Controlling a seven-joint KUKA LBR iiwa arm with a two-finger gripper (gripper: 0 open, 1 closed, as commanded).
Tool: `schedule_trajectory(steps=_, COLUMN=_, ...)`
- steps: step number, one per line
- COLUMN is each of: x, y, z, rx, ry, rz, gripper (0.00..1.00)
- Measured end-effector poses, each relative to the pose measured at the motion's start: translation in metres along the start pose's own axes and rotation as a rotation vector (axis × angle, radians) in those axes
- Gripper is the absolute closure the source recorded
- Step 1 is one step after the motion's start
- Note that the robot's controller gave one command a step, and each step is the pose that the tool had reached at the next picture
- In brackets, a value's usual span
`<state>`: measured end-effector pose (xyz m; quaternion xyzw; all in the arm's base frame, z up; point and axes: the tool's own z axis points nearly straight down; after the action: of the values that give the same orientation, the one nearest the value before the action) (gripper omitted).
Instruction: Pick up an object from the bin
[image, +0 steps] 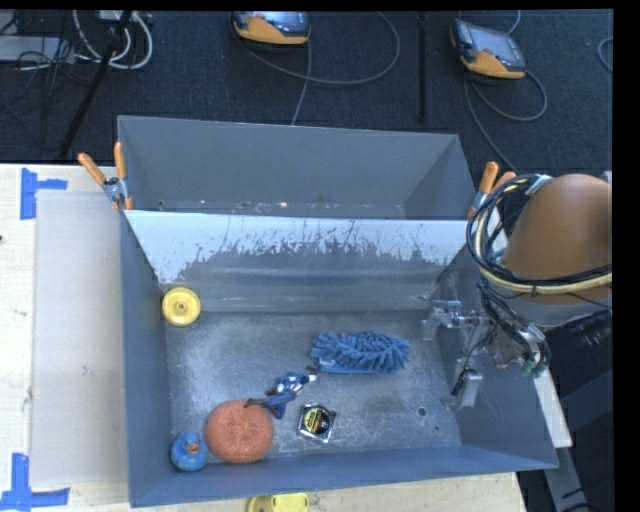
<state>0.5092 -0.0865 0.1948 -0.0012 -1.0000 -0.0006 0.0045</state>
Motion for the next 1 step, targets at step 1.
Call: schedule_trajectory(steps=1, x=-0.0016, y=0.0006, z=-0.0045, rx=0.001, ry=-0.008, rz=-0.004, gripper=0.0)
